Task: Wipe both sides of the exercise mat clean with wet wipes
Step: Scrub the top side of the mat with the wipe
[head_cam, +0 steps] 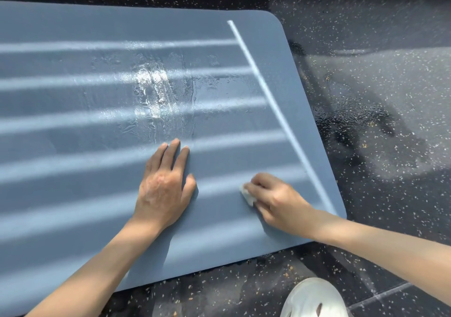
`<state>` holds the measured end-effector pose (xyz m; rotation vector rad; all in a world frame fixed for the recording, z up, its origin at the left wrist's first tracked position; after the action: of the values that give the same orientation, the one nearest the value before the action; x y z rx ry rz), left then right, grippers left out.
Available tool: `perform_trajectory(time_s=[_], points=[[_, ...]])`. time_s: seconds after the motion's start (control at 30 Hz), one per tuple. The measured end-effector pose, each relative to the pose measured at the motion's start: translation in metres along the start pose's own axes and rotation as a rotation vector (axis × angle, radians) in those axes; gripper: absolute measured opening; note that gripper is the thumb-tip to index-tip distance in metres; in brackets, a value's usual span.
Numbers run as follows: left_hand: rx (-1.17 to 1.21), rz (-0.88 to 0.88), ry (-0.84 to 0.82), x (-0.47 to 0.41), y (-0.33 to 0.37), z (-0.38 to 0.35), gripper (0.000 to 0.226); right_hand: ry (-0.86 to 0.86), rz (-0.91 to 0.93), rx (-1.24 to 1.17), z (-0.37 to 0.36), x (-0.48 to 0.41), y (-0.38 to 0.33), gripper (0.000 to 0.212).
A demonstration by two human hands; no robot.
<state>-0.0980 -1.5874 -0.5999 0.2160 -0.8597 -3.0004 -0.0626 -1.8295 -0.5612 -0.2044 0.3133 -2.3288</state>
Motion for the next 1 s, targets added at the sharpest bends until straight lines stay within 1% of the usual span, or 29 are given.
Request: perform_trajectory(time_s=[0.03,0.07,0.1,0.13,0.17,0.2,0.23,0.27,0.33,0.37,0.4,0.43,0.47,0.5,0.53,0.57,0.6,0.67,0.7,0.73,0.8,0.83,0.87,0.93,1.0], points=[[0.014,-0.003,0.009,-0.006,0.001,0.001,0.05,-0.037,0.055,-0.014,0.003,0.001,0.002,0.026],[0.024,-0.008,0.006,-0.013,0.002,0.001,0.047,-0.026,0.033,-0.01,0.007,-0.009,0.012,0.025],[0.027,-0.014,-0.001,-0.021,0.003,0.001,0.046,0.038,-0.06,0.017,0.011,-0.026,0.026,0.022],[0.021,-0.023,-0.005,-0.031,0.002,0.0,0.047,0.15,-0.186,0.059,0.015,-0.046,0.043,0.02],[0.014,-0.022,-0.01,-0.043,0.002,-0.001,0.05,0.22,-0.289,0.072,0.019,-0.06,0.054,0.019],[0.01,-0.001,-0.018,-0.055,0.001,-0.002,0.052,0.256,-0.322,0.073,0.016,-0.066,0.058,0.02],[0.012,0.029,-0.026,-0.068,0.0,-0.003,0.055,0.249,-0.294,0.084,0.011,-0.062,0.05,0.021],[0.008,0.045,-0.024,-0.081,-0.001,-0.003,0.056,0.203,-0.214,0.087,0.006,-0.053,0.037,0.021],[-0.036,0.03,-0.02,-0.105,-0.004,-0.005,0.055,0.034,-0.003,0.014,-0.001,-0.031,0.011,0.021],[-0.059,0.01,-0.019,-0.117,-0.005,-0.006,0.053,-0.026,0.049,-0.001,0.002,-0.033,0.013,0.019],[-0.066,0.01,-0.027,-0.128,-0.004,-0.006,0.053,-0.027,0.028,0.012,0.006,-0.044,0.024,0.018],[-0.065,0.026,-0.038,-0.14,-0.004,-0.007,0.052,0.034,-0.076,0.049,0.01,-0.064,0.042,0.016],[-0.061,0.064,-0.053,-0.153,-0.004,-0.007,0.053,0.145,-0.235,0.095,0.013,-0.086,0.062,0.014],[-0.06,0.087,-0.053,-0.163,-0.004,-0.008,0.054,0.22,-0.389,0.123,0.017,-0.101,0.077,0.012],[-0.057,0.076,-0.037,-0.174,-0.005,-0.01,0.055,0.272,-0.48,0.131,0.015,-0.108,0.082,0.013],[-0.053,0.056,-0.019,-0.184,-0.005,-0.01,0.058,0.288,-0.458,0.124,0.011,-0.106,0.075,0.014],[-0.045,0.049,-0.011,-0.192,-0.006,-0.009,0.062,0.257,-0.355,0.091,0.006,-0.099,0.06,0.015],[-0.061,0.036,-0.018,-0.21,-0.013,-0.008,0.066,0.134,-0.138,-0.009,0.0,-0.084,0.039,0.014],[-0.072,0.042,-0.021,-0.22,-0.016,-0.008,0.064,0.117,-0.111,-0.015,0.005,-0.089,0.048,0.013],[-0.067,0.071,-0.03,-0.228,-0.018,-0.009,0.06,0.155,-0.166,0.001,0.012,-0.103,0.064,0.011],[-0.046,0.131,-0.037,-0.244,-0.022,-0.012,0.056,0.358,-0.374,0.028,0.024,-0.14,0.102,0.011],[-0.04,0.147,-0.032,-0.247,-0.022,-0.014,0.056,0.401,-0.418,0.017,0.027,-0.151,0.11,0.012],[-0.034,0.153,-0.022,-0.25,-0.023,-0.017,0.056,0.404,-0.41,0.02,0.024,-0.153,0.109,0.012],[-0.021,0.16,0.008,-0.25,-0.024,-0.02,0.055,0.279,-0.272,0.053,0.014,-0.136,0.083,0.014],[-0.012,0.171,0.014,-0.251,-0.025,-0.021,0.055,0.132,-0.114,0.005,0.014,-0.125,0.071,0.025]])
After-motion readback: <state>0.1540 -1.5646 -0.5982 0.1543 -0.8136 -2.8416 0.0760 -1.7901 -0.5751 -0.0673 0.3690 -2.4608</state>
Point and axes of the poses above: each hand's wrist, its own x-axis away from the middle knuckle, its own z-axis out of the back of the hand, y = z × x, the point moved 1 cm from there along -x, towards the middle knuckle, and after that the axes turned 13 degrees about x, right-handed, at the moved point
